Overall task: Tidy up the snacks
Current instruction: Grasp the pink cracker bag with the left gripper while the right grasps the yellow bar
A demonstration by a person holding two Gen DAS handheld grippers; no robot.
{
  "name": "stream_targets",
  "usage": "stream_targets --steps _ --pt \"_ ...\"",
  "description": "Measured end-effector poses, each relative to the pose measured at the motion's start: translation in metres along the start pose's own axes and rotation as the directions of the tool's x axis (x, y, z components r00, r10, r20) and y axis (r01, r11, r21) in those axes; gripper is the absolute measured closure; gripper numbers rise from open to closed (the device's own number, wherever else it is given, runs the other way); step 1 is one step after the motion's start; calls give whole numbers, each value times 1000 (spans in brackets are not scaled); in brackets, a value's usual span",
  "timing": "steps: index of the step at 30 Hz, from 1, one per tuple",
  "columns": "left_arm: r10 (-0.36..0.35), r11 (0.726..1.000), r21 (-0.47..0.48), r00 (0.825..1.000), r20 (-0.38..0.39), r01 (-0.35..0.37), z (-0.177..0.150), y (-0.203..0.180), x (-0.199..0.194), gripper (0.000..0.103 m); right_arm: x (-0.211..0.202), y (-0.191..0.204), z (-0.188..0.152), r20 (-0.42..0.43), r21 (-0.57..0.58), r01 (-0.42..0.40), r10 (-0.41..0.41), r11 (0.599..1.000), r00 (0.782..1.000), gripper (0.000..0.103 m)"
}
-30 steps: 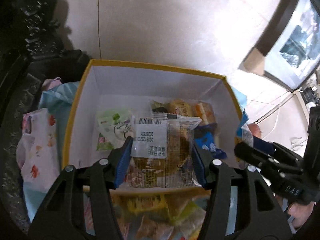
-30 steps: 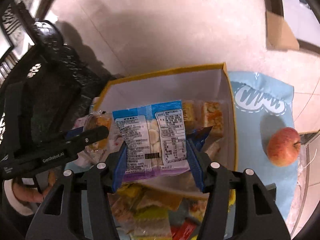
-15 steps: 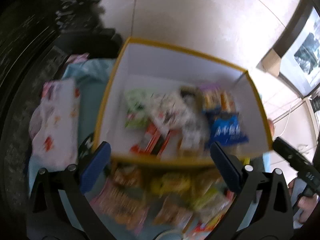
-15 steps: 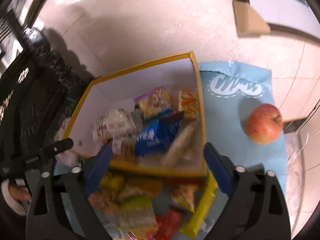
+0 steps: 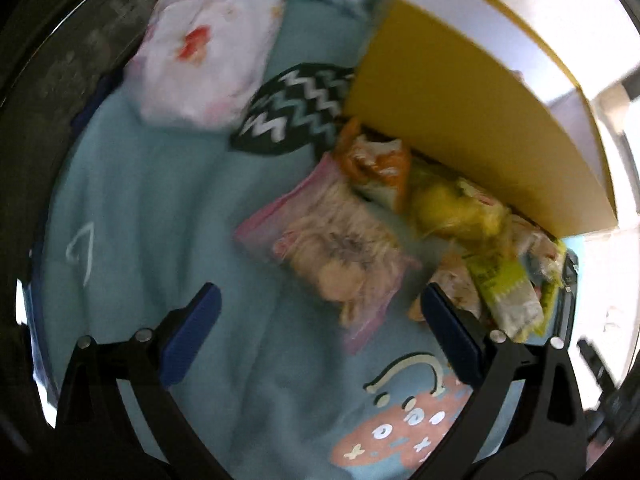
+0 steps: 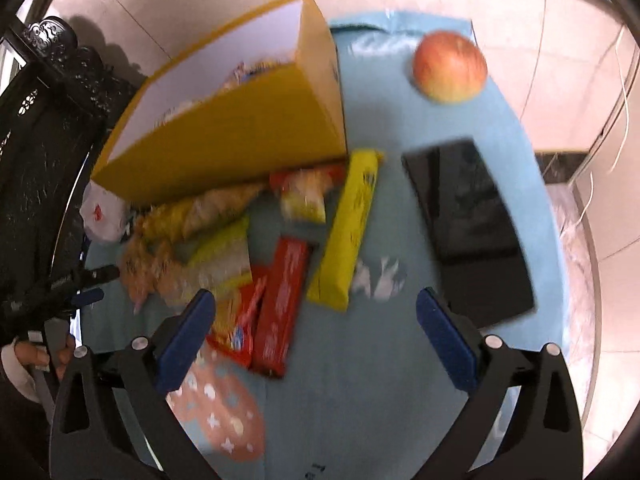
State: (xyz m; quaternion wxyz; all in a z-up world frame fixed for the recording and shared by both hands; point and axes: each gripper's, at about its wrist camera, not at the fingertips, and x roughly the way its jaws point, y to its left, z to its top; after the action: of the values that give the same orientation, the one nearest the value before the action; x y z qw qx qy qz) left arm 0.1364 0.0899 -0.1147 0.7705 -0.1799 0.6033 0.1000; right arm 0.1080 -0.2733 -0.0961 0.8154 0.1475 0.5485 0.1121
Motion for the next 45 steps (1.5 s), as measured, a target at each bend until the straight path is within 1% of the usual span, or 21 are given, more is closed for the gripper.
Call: stream_targets --steps 3,4,7,11,13,16,19,21,23,24,25,27,28,30,34,37,39,41,43,44,45 --pt "20 994 -104 1000 -12 -21 5 6 5 2 2 3 -8 -9 -18 -11 11 1000 1000 2" --pt "37 990 -138 999 -24 -40 7 8 10 2 1 5 -9 -4 -26 -12 12 1000 1000 2" --pt "71 978 -191 996 -62 -82 18 5 22 2 -6 11 -9 40 -86 6 -3 996 999 2" --pt "108 970 -207 987 -115 -130 30 -2 41 2 -5 13 -6 29 -124 -1 5 992 1000 2" --pt "96 963 -239 988 -124 -123 31 -2 47 2 -3 11 -3 27 -117 -2 6 993 1000 2" --pt "104 961 -243 987 -125 -132 33 -1 53 2 3 10 3 10 -101 -2 3 995 1000 2" --pt "75 949 -291 985 -156 -119 36 7 60 2 8 10 7 -8 -79 -6 6 997 1000 2" --pt "85 947 -291 982 -170 -132 38 9 62 2 11 12 7 -23 -73 -7 6 997 1000 2" --pt "96 949 -283 980 -172 -142 38 8 62 2 14 14 4 -43 -88 -4 0 996 999 2" --pt "103 949 -277 980 -168 -148 37 7 62 7 15 15 3 -49 -95 0 -4 995 999 2" --pt "130 953 -251 978 -163 -169 34 4 60 11 15 16 1 -56 -101 4 -10 995 998 2" --pt "173 960 -198 975 -142 -200 27 -4 55 34 15 18 -1 -63 -109 4 -11 994 998 2" --pt "177 968 -162 977 -115 -194 13 -11 51 40 14 18 -2 -61 -111 6 -13 994 998 2" --pt "146 979 -127 983 -110 -160 5 -11 47 48 12 17 -4 -49 -113 25 -31 993 998 2" --pt "120 991 -49 986 -118 -127 -22 -2 38 50 13 9 -7 -49 -76 73 -77 994 996 2" --pt "99 994 -35 989 -109 -103 -35 8 34 50 14 1 -3 -42 -31 101 -103 994 994 2" --pt "89 995 -26 991 -103 -92 -40 11 32 50 17 -3 5 -23 -11 169 -169 986 985 2" --pt "86 996 -10 992 -94 -88 -44 13 32 50 26 -3 17 -16 -19 242 -242 970 970 2" --pt "94 995 -7 992 -89 -95 -48 13 32 49 40 -1 26 -21 -50 323 -325 945 946 2" --pt "99 995 -5 991 -88 -100 -47 13 32 49 50 1 31 -25 -78 363 -366 928 930 4" --pt "105 994 -3 991 -84 -106 -49 13 29 49 60 3 34 -48 -98 386 -391 917 919 12"
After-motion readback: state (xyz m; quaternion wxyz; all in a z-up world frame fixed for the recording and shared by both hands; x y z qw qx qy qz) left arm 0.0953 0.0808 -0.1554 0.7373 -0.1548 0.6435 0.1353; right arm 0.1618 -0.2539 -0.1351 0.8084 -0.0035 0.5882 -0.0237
